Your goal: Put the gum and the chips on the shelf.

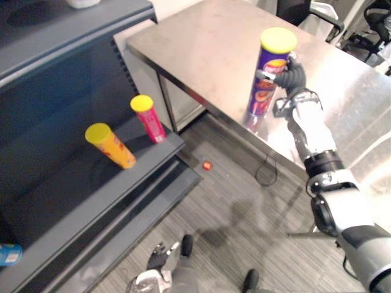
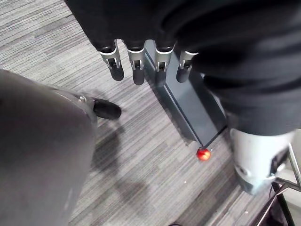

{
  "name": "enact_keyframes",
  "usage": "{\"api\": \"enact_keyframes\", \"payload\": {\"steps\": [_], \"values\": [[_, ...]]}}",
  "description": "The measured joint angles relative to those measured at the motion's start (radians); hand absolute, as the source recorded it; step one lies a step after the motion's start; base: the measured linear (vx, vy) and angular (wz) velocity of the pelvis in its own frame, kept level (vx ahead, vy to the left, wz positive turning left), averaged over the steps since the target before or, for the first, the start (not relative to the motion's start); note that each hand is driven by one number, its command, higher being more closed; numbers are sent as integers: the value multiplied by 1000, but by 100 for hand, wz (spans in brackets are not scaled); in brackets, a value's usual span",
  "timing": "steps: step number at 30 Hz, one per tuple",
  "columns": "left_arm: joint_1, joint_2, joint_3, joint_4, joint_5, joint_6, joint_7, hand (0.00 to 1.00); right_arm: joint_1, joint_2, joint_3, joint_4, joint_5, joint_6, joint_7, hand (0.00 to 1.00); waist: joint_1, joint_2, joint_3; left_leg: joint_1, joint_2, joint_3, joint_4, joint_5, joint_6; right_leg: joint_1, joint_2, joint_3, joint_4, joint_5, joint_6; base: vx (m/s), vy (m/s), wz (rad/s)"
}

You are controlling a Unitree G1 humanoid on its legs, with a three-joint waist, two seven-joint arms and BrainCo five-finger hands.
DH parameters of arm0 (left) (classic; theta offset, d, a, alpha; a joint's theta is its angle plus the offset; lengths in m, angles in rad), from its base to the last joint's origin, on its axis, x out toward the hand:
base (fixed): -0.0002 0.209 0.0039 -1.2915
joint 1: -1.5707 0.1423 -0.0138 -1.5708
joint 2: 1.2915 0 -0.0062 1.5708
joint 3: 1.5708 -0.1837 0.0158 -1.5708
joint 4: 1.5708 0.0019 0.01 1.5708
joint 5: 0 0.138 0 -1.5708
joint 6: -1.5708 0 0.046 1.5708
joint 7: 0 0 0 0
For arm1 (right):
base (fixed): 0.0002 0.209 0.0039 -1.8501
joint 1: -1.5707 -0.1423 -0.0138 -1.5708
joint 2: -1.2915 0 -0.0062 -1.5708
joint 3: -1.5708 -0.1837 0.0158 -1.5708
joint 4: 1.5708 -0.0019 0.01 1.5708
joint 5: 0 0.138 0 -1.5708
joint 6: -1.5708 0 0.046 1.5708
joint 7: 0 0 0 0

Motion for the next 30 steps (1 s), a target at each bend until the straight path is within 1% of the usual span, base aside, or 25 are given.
{"api": "enact_keyframes", "payload": {"steps": [3,6,8,9,11,12,13,14,17,19,20,22,24,26,27,30], "values": [[0,1,-2,0,0,0,2,0,0,1,2,0,0,1,0,100,0,0,0,6,2,9,0,0,0,0,0,7,0,0,0,1,0,-7],[0,1,-2,1,3,3,5,0,4,10,2,-8,0,14,-1,100,-2,-2,-1,24,6,30,0,0,0,5,0,26,0,2,-3,-7,-2,-18],[0,1,-2,2,3,5,6,0,37,9,0,-63,0,19,-14,100,-4,-3,-2,35,11,40,0,0,-1,10,4,34,0,2,-3,-20,-11,-18],[1,1,-1,1,4,5,7,0,95,9,-2,-167,0,20,-20,100,-5,-4,-3,42,15,52,0,-1,-1,10,6,45,0,2,-3,-18,-10,-17],[2,1,0,2,6,6,7,0,149,9,-2,-270,1,17,-20,100,-9,-4,-3,46,17,59,0,-1,-2,7,8,56,0,5,-6,-29,-3,-19],[4,1,7,2,12,6,6,0,190,9,-2,-342,0,16,-19,100,-20,-5,-3,52,18,68,0,-2,-3,8,10,64,0,7,-8,-38,3,-18],[5,1,11,2,17,6,5,0,211,9,-2,-377,1,15,-18,100,-26,-6,-4,55,18,74,0,-2,-3,8,10,68,0,7,-8,-36,6,-23],[9,1,20,3,20,7,5,0,258,8,-2,-451,1,13,-18,100,-32,-9,-6,64,19,81,0,-5,-6,10,10,79,0,9,-7,-24,4,-22],[22,9,30,21,24,8,0,0,392,7,-25,-607,6,-19,-10,100,-63,-20,-25,75,20,90,0,-10,-9,13,11,90,-1,10,-5,-18,1,-15],[23,10,38,25,59,8,-4,0,508,5,-77,-719,29,-35,9,100,-64,-32,-40,87,25,107,0,-15,-11,14,13,109,-2,11,-4,-13,-4,-22],[23,11,38,30,65,8,-5,0,534,2,-85,-740,30,-42,12,100,-69,-34,-47,88,25,109,0,-17,-12,13,14,111,-2,11,-4,-11,-7,-12],[31,12,39,39,81,12,-8,0,610,-1,-120,-817,33,-55,30,100,-91,-34,-62,91,26,109,0,-18,-13,13,15,112,-3,11,-4,-10,-6,-3],[33,12,45,40,91,16,-9,0,673,-1,-156,-877,41,-66,32,100,-98,-35,-66,106,30,118,0,-22,-16,19,18,122,-3,11,-4,-15,-11,-14],[41,12,53,41,93,21,-10,0,733,-1,-186,-923,50,-77,43,100,-107,-34,-84,109,34,130,0,-26,-17,15,20,130,-4,11,-4,-8,-13,-18],[42,11,59,51,95,21,-11,0,786,-1,-216,-961,59,-92,51,100,-116,-32,-89,113,34,133,0,-27,-18,17,20,133,-5,11,-4,0,-9,-10],[42,11,59,60,102,21,-11,0,872,0,-268,-1012,70,-100,59,100,-126,-29,-91,122,35,134,0,-31,-20,25,21,135,-6,11,-4,-5,-4,-3]]}}
